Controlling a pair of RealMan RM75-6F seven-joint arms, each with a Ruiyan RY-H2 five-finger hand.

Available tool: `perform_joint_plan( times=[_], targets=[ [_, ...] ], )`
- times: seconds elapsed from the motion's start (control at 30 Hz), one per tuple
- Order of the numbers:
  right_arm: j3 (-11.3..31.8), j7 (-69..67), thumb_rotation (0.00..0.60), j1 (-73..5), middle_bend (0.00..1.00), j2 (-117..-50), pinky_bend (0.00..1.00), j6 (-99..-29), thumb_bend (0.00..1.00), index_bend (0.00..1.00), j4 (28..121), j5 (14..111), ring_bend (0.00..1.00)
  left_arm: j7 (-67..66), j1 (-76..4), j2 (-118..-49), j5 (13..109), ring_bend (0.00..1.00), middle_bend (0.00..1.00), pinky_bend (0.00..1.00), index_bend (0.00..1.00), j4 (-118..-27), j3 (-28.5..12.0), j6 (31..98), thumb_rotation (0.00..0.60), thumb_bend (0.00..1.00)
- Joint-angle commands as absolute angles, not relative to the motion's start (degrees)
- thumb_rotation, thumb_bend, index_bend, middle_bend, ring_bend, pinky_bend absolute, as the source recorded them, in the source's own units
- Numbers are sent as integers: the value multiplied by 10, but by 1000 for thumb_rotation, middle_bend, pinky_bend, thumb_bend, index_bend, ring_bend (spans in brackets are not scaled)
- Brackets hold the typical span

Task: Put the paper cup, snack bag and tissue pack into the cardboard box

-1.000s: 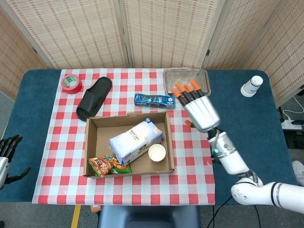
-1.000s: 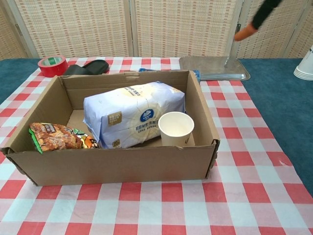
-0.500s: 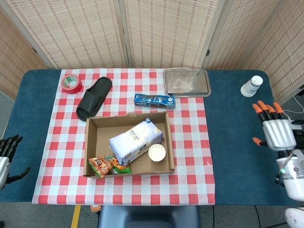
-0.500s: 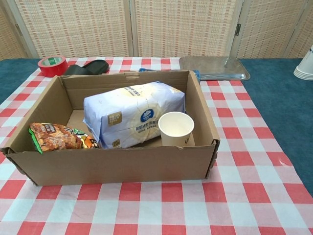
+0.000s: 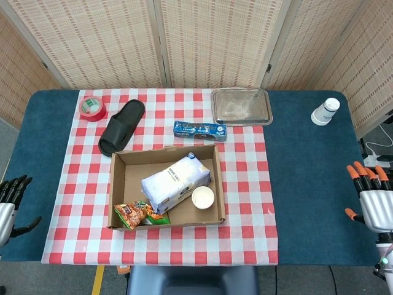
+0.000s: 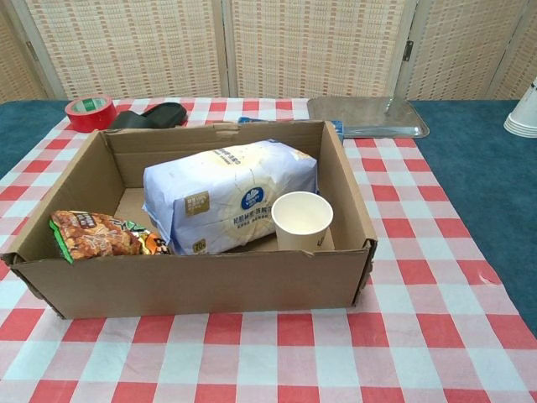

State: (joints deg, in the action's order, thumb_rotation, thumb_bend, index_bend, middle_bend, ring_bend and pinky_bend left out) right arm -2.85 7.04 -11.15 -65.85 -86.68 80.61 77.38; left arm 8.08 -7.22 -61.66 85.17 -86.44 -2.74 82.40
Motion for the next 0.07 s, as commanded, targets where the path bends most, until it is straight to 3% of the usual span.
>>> perform_joint_plan(
  times=[0.03,0.07],
  targets=[
    [-18,79,600,-103,0,-648,0,-860,0,0,821,771,0,80,-72,-617,852,0,0,0,0,-865,-28,825,600,225],
    [-17,80,600,-103,0,-648,0,-857,0,0,821,770,0,80,-72,-617,852,0,0,0,0,-866,-28,826,600,224]
  ],
)
